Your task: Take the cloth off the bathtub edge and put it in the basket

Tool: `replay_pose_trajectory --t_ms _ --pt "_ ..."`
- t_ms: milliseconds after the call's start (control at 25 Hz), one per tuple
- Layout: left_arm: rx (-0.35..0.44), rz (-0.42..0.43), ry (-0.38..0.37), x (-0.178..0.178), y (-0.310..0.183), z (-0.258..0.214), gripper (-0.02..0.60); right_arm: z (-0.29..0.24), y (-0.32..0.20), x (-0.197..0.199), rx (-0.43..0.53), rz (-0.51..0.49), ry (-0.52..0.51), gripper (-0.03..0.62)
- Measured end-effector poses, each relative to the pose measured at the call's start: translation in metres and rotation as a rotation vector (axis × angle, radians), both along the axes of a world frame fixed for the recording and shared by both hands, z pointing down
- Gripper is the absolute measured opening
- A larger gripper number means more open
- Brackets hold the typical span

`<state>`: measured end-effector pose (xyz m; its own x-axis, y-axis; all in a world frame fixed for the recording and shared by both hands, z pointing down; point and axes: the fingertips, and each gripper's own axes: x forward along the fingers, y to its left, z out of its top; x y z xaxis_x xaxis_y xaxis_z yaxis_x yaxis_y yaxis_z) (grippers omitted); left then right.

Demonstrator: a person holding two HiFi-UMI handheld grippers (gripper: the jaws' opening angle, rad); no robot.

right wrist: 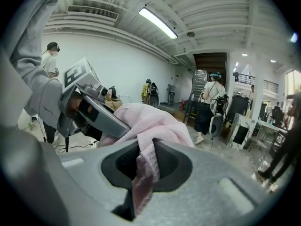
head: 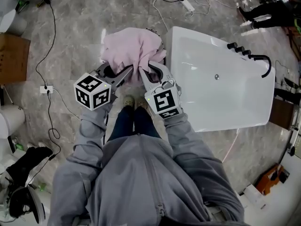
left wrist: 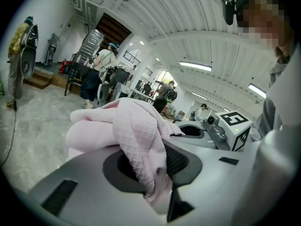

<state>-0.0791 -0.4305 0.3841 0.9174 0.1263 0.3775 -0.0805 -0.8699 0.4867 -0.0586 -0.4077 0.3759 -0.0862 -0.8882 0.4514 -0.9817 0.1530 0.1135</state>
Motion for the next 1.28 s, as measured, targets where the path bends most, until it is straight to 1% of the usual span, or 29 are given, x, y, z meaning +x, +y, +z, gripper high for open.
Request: replay_pose_trajectory --t_ms 200,440,720,960,1040,1080,1120,1160,1200,1280 --pt "-0.026 0.026 -0.013 0.016 -0.006 0.032 0.092 0.031 -0.006 0.017 -0.021 0.014 -0.009 0.040" --pt "-0.034 0.050 -0.034 0.037 -0.016 0.067 0.092 0.068 -0.017 0.039 -0.037 0.026 -0.022 0.040" --pt "-0.053 0.065 -0.061 0.045 -0.028 0.106 0.094 0.108 -0.028 0.050 -0.069 0.050 -0.028 0.040" --pt "-0.076 0.080 -0.110 0.055 -0.029 0.135 0.101 0.140 -0.028 0.066 -0.127 0.081 -0.033 0.040" --pt "-0.068 0.089 -0.157 0.058 -0.029 0.150 0.110 0.158 -0.027 0.073 -0.182 0.102 -0.041 0.041" --pt "-0.064 0.090 -0.197 0.058 -0.029 0.162 0.137 0.170 -0.025 0.078 -0.230 0.119 -0.041 0.045" --pt "-0.070 0.083 -0.248 0.057 -0.030 0.175 0.207 0.185 -0.022 0.083 -0.291 0.138 -0.041 0.052" --pt "-0.087 0.068 -0.304 0.055 -0.031 0.189 0.251 0.200 -0.018 0.086 -0.355 0.155 -0.047 0.054" --pt "-0.109 0.048 -0.355 0.051 -0.032 0.201 0.256 0.213 -0.013 0.088 -0.411 0.168 -0.060 0.055" --pt "-0.137 0.022 -0.411 0.045 -0.032 0.216 0.273 0.233 -0.001 0.088 -0.477 0.188 -0.086 0.058"
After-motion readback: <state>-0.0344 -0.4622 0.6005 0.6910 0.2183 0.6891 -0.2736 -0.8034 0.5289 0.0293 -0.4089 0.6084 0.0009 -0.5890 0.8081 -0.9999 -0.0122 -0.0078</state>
